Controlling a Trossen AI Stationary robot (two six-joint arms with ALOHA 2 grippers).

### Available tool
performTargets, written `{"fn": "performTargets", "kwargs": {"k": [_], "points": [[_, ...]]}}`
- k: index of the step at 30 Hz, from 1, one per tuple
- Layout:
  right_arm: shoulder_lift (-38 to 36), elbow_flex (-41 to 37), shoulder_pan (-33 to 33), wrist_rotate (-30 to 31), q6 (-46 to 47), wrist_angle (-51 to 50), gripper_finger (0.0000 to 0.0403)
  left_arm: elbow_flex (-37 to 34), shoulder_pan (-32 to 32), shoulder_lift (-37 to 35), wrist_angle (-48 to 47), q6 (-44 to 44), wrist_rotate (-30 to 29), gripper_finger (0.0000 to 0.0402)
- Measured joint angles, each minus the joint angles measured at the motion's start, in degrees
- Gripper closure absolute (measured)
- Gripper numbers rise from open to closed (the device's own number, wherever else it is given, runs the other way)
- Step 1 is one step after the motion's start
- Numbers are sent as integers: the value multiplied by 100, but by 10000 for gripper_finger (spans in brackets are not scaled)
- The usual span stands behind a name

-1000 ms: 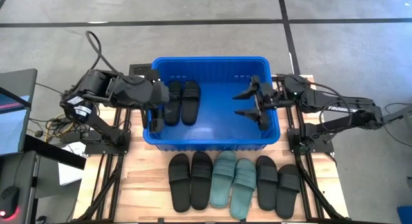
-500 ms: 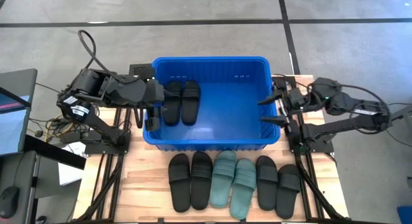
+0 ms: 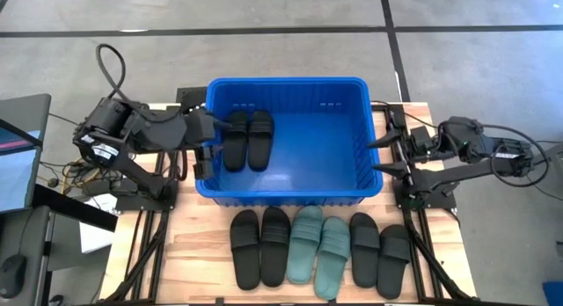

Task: Pick and place slides into bin
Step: Put the right green slide into the blue bin

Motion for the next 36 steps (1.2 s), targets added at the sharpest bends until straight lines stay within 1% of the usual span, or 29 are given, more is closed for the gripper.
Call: {"fn": "performTargets", "kwargs": {"k": [3, 7, 10, 12, 16, 18, 22, 28, 30, 32, 36], "points": [[-120, -77, 41, 2, 0, 19, 148, 0, -175, -2, 336, 125, -33, 230], [-261, -130, 20, 2, -16, 22, 148, 0, -427, -14, 1185, 689, 47, 230], [-284, -130, 22, 2, -63, 29, 148, 0, -481, -14, 1693, 1214, 442, 230], [-295, -132, 22, 0, -105, 25, 148, 0, -481, -12, 2050, 1547, 819, 230], [-313, -132, 22, 0, -138, 29, 148, 0, -380, 31, 2635, 2157, 1448, 230], [-307, -132, 22, 0, -135, 27, 148, 0, -260, 30, 2745, 2335, 1696, 230], [-311, -132, 22, 0, -95, 27, 148, 0, 37, 28, 2772, 2479, 1943, 230], [-309, -132, 28, -2, -87, 27, 148, 0, 702, 30, 2674, 2514, 3018, 230], [-309, -132, 28, -2, -90, 25, 148, -4, 867, 30, 2666, 2515, 3244, 230], [-309, -132, 28, -2, -91, 26, 148, -144, 1000, 11, 2820, 2522, 3327, 230], [-309, -132, 26, -2, -98, 25, 148, -477, 1275, -37, 3553, 2852, 3342, 230]]}}
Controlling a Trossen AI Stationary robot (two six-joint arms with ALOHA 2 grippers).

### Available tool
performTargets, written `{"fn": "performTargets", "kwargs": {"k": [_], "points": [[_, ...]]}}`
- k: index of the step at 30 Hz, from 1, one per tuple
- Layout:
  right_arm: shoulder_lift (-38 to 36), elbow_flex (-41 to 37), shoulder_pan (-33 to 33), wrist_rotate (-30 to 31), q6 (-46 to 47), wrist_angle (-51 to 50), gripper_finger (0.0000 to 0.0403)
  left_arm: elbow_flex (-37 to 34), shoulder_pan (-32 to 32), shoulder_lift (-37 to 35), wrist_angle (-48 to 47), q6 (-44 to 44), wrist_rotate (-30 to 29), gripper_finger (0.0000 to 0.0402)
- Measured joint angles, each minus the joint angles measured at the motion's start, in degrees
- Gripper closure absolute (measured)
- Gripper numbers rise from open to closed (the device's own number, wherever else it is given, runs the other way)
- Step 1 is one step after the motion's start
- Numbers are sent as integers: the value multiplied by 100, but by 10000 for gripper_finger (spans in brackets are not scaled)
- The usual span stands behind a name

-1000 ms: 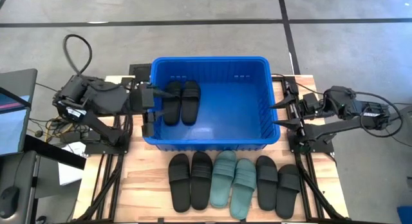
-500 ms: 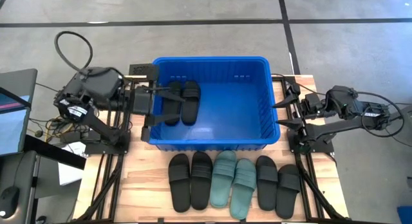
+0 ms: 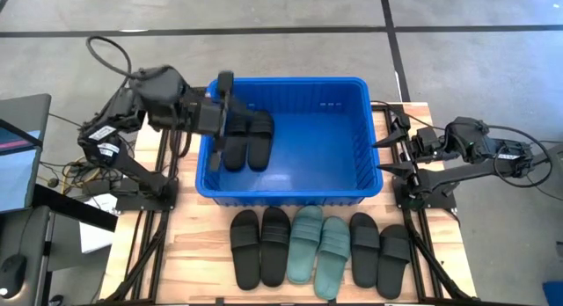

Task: Pick and place slides into bin
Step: Put the right green slide into the blue bin

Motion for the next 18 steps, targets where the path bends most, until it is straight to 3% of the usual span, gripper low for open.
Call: {"fn": "performTargets", "kwargs": {"k": [5, 11, 18], "points": [[0, 0, -2, 0, 8, 27, 148, -2, 412, -43, 1173, 176, 303, 230], [0, 0, -2, 0, 97, 48, 148, -2, 792, -29, 2018, -422, 396, 230], [0, 0, -2, -2, 101, 46, 148, -4, 1070, -103, 1512, -811, 707, 230]]}}
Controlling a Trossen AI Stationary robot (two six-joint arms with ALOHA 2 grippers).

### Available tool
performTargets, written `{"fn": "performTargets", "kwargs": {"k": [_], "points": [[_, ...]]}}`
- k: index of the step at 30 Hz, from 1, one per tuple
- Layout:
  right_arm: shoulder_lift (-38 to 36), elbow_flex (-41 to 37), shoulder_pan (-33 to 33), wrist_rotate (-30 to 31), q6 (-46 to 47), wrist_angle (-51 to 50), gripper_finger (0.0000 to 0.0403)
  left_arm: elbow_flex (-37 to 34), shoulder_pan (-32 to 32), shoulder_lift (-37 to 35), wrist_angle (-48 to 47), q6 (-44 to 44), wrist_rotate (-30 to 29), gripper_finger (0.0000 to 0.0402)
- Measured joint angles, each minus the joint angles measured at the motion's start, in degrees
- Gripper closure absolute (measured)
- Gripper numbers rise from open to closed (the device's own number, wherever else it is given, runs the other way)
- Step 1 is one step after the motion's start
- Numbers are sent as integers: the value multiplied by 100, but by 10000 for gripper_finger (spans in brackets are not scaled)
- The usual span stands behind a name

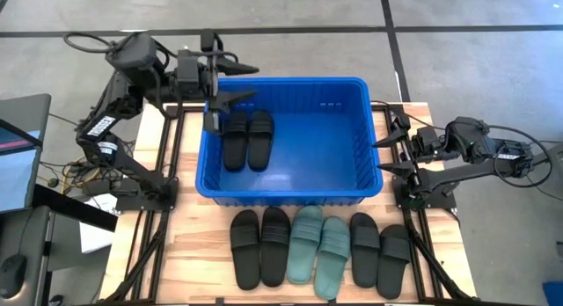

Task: Pick and place slides into bin
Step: Put the right green slide into the blue bin

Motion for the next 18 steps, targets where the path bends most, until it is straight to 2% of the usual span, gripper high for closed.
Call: {"fn": "performTargets", "kwargs": {"k": [5, 8, 12, 18], "points": [[0, 0, 0, 0, 2, -8, 148, -7, 40, -249, -625, 7, 87, 230], [1, 1, 0, 0, -1, -9, 148, -308, 36, -573, -585, 7, 98, 230], [2, 2, -7, 4, -21, -15, 148, -1456, 36, -1313, -60, -156, 5, 230], [1, 2, -54, 13, -42, -7, 148, -3792, 36, -2536, 1617, -674, -449, 230]]}}
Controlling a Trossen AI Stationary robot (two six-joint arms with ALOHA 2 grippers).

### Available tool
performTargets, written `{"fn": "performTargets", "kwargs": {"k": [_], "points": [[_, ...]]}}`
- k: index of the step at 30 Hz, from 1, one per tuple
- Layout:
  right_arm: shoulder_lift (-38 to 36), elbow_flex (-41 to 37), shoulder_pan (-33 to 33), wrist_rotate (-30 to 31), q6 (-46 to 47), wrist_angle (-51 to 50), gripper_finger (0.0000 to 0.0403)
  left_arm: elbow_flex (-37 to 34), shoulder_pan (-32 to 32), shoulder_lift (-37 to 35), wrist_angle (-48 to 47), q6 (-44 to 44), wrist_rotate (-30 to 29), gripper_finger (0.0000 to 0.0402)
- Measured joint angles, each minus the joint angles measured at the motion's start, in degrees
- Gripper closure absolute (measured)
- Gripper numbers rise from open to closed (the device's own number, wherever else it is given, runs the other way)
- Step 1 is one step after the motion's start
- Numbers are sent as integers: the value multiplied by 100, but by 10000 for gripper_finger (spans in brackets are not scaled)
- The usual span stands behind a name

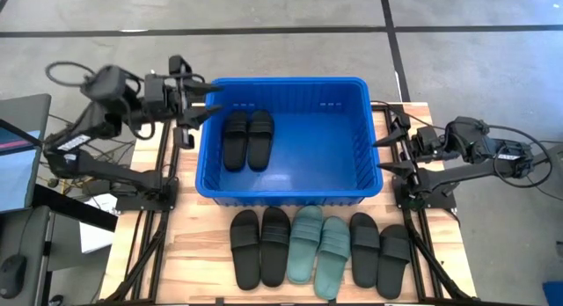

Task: Pick and place slides into bin
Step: Put the right green slide into the blue bin

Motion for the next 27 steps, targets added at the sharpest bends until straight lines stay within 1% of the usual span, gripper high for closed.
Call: {"fn": "performTargets", "kwargs": {"k": [3, 5, 7, 10, 15, 20, 24, 27], "points": [[-1, 0, -105, 9, 40, 2, 148, -980, 0, -437, 502, -329, -29, 230], [1, 0, -179, 9, 83, 2, 148, -1461, 0, -621, 794, -544, -6, 230], [1, 0, -250, 5, 149, 1, 148, -1835, -24, -750, 849, -730, 48, 230], [1, 0, -340, 8, 278, 0, 148, -2188, -160, -798, 884, -821, 81, 230], [106, 2, -329, -12, 496, -47, 148, -2464, -507, -783, 787, -870, 87, 230], [245, 2, -37, -132, 693, -67, 148, -2567, -944, -773, 454, -1057, 86, 230], [334, 2, 285, -157, 754, -63, 148, -2567, -1301, -774, 433, -1641, 89, 230], [351, 2, 463, -153, 759, -60, 148, -2567, -1514, -774, 450, -2148, 239, 230]]}}
